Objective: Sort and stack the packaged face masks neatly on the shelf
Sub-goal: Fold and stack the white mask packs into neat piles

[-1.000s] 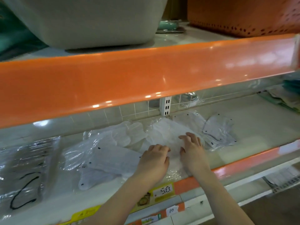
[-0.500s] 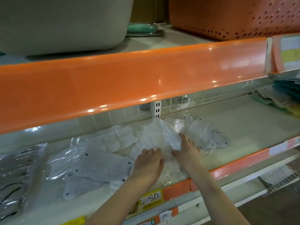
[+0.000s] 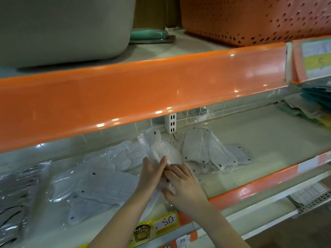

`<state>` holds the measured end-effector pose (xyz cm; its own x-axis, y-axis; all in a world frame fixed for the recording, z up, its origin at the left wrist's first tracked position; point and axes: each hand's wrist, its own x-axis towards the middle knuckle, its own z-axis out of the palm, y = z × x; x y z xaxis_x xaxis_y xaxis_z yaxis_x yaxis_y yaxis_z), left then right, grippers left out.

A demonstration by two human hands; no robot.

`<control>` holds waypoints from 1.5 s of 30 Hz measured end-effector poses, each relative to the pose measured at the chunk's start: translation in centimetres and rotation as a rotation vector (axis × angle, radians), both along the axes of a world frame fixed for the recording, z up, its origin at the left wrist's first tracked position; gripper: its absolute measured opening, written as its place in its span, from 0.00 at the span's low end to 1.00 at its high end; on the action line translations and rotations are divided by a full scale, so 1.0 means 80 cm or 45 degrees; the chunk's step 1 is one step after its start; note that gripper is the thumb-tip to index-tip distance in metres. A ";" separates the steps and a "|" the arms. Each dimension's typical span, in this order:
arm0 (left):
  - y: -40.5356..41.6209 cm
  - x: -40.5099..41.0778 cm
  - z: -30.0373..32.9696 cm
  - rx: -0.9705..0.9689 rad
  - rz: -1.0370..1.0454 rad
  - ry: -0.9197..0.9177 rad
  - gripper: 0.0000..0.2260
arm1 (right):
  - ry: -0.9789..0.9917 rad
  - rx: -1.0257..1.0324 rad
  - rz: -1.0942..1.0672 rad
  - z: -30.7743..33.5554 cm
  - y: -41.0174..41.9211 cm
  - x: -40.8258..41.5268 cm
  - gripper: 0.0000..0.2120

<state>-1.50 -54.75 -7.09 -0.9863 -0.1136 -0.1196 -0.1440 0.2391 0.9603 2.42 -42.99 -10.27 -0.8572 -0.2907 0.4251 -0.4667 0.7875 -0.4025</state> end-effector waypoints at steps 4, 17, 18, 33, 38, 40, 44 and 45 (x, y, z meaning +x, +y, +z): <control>-0.011 0.004 0.000 0.391 0.061 -0.074 0.08 | -0.063 -0.248 0.152 0.011 -0.008 0.011 0.19; -0.045 -0.010 -0.013 -0.756 0.083 0.229 0.16 | 0.086 -0.154 -0.155 -0.002 -0.021 0.011 0.15; -0.041 -0.009 -0.011 -0.750 0.055 0.254 0.15 | 0.108 -0.141 -0.198 -0.001 -0.021 0.009 0.14; 0.054 -0.017 -0.003 -0.903 -0.513 0.386 0.16 | -0.329 0.113 -0.562 -0.003 0.078 -0.048 0.24; 0.056 -0.019 -0.016 -0.955 -0.490 0.277 0.15 | -0.201 0.127 -0.631 -0.012 0.076 -0.043 0.12; 0.051 -0.017 -0.019 -0.951 -0.480 0.283 0.16 | -0.168 0.212 -0.651 -0.014 0.072 -0.038 0.14; 0.039 -0.013 -0.018 -0.937 -0.572 0.316 0.21 | -0.214 0.153 -0.649 -0.010 0.075 -0.030 0.13; 0.038 -0.013 -0.016 -0.934 -0.605 0.332 0.23 | -0.197 0.113 -0.652 -0.007 0.078 -0.030 0.14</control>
<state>-2.51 -51.69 -8.36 -0.9343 0.3522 0.0556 0.3262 0.7815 0.5319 0.04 -36.79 -10.83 -0.9493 0.1519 0.2752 0.0456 0.9327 -0.3578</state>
